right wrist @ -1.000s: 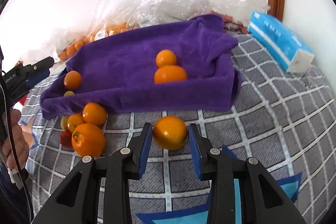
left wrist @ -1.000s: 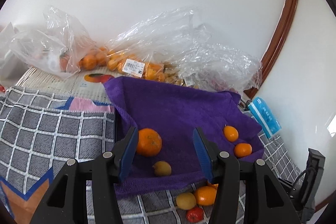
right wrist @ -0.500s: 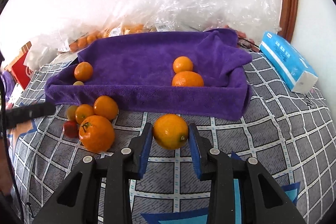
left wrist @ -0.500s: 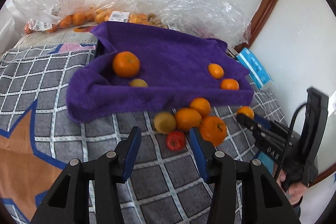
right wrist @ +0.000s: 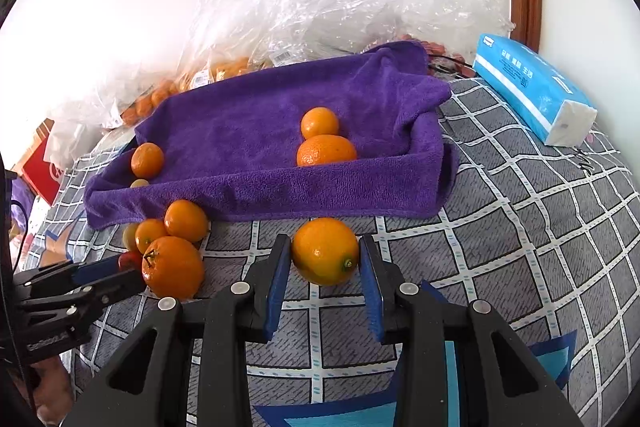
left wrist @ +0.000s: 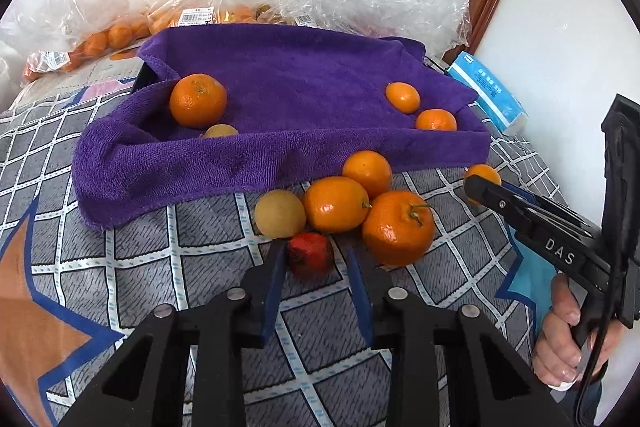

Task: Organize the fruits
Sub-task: 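Grasp a small red fruit with the left tool while the right tool holds the orange, then carry the red fruit over the towel with the left tool while the right tool carries the orange, then lower and release the red fruit onto the towel with the left tool while the right tool releases the orange, then move both open tools back toward the fruit row beside the towel, then grasp a large stemmed orange with the right tool while the left tool grasps a yellow-green fruit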

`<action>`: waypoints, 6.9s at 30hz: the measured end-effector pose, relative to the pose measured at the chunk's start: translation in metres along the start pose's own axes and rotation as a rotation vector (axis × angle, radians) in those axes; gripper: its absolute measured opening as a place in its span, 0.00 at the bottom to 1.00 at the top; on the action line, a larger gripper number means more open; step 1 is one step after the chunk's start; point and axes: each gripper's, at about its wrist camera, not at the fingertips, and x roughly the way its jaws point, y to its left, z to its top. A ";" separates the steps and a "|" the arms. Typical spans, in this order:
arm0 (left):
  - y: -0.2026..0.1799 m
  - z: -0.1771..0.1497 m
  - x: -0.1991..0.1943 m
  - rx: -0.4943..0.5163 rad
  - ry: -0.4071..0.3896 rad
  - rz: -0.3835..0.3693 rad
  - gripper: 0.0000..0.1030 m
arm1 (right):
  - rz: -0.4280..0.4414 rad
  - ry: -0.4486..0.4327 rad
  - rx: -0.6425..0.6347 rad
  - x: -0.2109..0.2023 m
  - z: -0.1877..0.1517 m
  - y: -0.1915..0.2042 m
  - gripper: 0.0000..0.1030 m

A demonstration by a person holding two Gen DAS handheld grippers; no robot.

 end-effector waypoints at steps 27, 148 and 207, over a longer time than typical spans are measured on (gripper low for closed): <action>0.046 -0.001 -0.050 -0.191 -0.062 -0.091 0.22 | -0.050 -0.008 0.001 -0.018 -0.006 0.002 0.33; 0.053 0.016 -0.071 -0.182 -0.139 0.096 0.47 | -0.096 -0.072 -0.019 -0.051 0.050 0.035 0.83; 0.096 -0.013 -0.036 -0.193 -0.111 0.145 0.51 | 0.118 0.135 -0.122 0.022 -0.012 0.087 0.65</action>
